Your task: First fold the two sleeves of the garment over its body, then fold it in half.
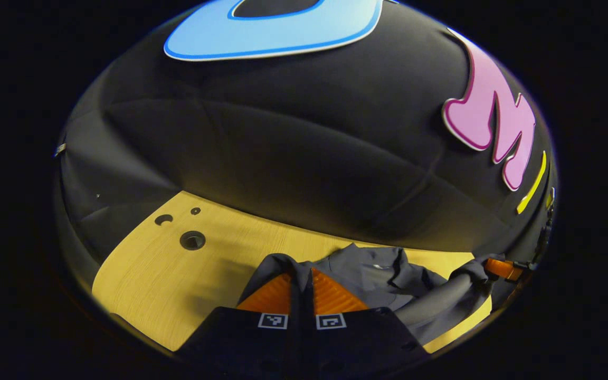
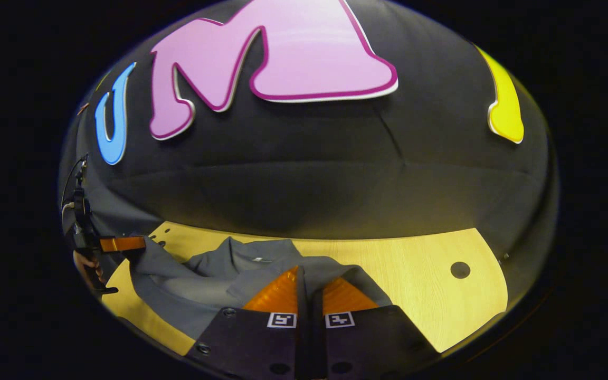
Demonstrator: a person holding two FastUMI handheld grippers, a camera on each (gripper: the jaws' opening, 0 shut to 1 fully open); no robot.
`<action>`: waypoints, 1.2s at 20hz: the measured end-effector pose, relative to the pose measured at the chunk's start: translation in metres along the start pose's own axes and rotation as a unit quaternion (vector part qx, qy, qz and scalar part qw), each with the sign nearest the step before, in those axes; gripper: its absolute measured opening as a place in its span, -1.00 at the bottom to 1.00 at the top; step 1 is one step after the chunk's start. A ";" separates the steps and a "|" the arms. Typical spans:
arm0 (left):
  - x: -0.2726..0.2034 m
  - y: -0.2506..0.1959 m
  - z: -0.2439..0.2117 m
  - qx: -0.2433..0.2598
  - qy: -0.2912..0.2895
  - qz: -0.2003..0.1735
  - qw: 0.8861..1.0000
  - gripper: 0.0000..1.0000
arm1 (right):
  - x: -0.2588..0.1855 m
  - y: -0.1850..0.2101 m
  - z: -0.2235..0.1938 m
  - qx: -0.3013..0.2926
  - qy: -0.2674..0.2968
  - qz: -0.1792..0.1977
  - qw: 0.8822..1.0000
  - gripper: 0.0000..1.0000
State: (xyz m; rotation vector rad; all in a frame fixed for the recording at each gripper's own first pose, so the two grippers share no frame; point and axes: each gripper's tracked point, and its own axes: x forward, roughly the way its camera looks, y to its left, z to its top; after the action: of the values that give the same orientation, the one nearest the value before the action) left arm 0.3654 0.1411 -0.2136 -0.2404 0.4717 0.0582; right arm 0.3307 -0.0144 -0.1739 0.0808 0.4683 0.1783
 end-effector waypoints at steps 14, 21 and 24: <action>0.006 0.011 0.008 0.032 -0.008 0.054 0.998 0.76 | 0.021 -0.011 -0.029 0.027 0.047 -0.029 0.998 0.74; -0.072 0.006 0.045 0.047 -0.064 0.068 0.994 0.86 | -0.043 -0.014 0.002 0.020 0.002 -0.055 0.998 0.97; -0.124 0.002 0.067 0.050 -0.104 0.065 0.991 0.86 | -0.085 -0.011 0.016 -0.006 -0.025 -0.071 0.997 0.97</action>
State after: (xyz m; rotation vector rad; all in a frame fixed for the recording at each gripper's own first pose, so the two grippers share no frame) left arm 0.2846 0.1594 -0.0998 -0.1036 0.2821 0.1845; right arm 0.2652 -0.0421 -0.1233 0.0392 0.4209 0.0406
